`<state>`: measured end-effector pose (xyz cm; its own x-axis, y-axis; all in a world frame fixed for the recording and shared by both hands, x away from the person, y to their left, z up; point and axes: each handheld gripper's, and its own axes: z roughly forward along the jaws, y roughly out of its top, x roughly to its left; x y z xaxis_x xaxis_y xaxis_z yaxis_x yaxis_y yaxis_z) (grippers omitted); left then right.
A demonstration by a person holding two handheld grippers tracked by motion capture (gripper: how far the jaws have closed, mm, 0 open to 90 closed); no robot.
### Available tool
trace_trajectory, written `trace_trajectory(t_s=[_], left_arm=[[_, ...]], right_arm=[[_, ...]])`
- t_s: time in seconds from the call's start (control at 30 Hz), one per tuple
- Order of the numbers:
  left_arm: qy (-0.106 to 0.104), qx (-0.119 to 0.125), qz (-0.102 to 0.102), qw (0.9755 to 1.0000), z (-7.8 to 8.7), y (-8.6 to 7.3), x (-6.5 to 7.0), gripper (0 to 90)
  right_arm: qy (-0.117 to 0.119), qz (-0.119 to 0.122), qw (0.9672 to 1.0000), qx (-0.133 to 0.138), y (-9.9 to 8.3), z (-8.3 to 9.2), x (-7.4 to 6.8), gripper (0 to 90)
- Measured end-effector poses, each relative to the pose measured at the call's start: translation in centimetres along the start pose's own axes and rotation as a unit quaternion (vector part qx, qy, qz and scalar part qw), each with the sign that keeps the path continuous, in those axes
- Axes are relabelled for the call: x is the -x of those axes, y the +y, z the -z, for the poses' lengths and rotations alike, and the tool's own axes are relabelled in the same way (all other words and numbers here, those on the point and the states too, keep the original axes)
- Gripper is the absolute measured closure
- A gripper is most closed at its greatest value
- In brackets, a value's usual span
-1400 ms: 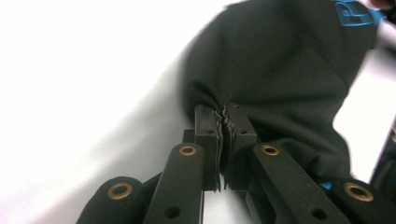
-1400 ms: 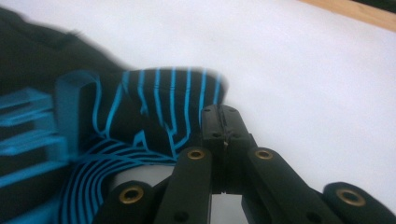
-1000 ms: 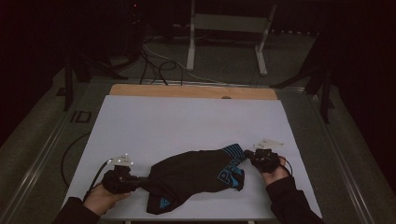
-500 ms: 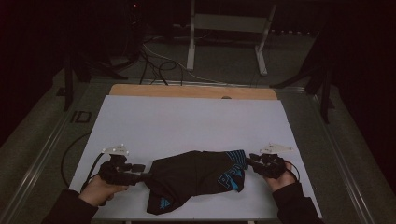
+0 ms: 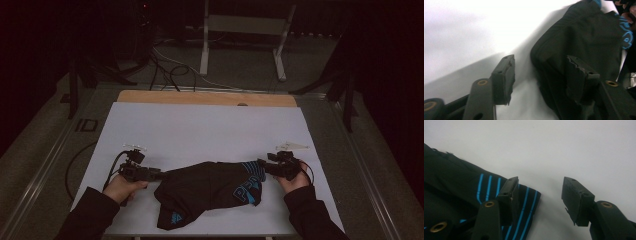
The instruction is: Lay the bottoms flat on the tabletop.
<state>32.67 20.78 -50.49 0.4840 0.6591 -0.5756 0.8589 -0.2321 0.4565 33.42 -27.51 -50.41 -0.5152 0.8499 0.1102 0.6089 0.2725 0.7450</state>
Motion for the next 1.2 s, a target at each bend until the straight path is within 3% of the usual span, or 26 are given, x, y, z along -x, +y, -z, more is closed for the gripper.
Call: trace_trajectory(t_s=[0.2,0.3,0.33,0.4,0.47,0.53,0.6,0.7,0.93,1.2], left_arm=[[-0.041,-0.008,0.031,0.9986,-1.1,-0.1,-0.9,53.8],[-0.052,0.006,0.033,0.998,-1.1,-0.1,-0.9,66.2],[-0.045,0.016,0.021,0.9986,-1.0,0.0,-0.6,66.2],[-0.026,0.032,0.003,0.9992,-0.6,0.1,-0.3,84.2],[-0.013,0.042,-0.011,0.999,-0.3,0.2,-0.1,86.7],[-0.009,0.049,-0.015,0.9987,-0.2,0.2,0.1,87.3],[-0.002,0.05,-0.034,0.9982,-0.2,0.2,0.4,88.0],[0.006,0.06,-0.054,0.9967,-0.1,0.3,0.7,88.4],[0.028,0.077,-0.08,0.9935,0.4,1.4,1.0,88.5],[0.045,0.107,-0.088,0.9893,1.3,4.3,1.1,88.6]], right_arm=[[0.014,-0.01,0.9997,-0.017,-0.6,-0.7,0.1,45.6],[0.026,-0.018,0.9993,-0.022,-0.8,-0.8,0.0,45.3],[0.033,-0.017,0.9989,-0.029,-1.0,-0.9,-0.1,45.2],[0.038,-0.007,0.9986,-0.035,-1.2,-1.1,-0.6,55.0],[0.029,-0.002,0.9988,-0.039,-1.1,-1.1,-0.8,61.5],[0.015,0.014,0.9989,-0.042,-1.1,-1.0,-1.0,75.9],[0.02,0.01,0.999,-0.039,-1.0,-0.8,-0.8,82.5],[0.018,0.013,0.9993,-0.029,-0.7,-0.6,-0.9,84.0],[0.005,0.018,0.9998,-0.004,0.3,0.0,-0.7,84.3],[-0.012,0.027,0.9994,0.021,2.9,-0.1,-0.5,84.4]])
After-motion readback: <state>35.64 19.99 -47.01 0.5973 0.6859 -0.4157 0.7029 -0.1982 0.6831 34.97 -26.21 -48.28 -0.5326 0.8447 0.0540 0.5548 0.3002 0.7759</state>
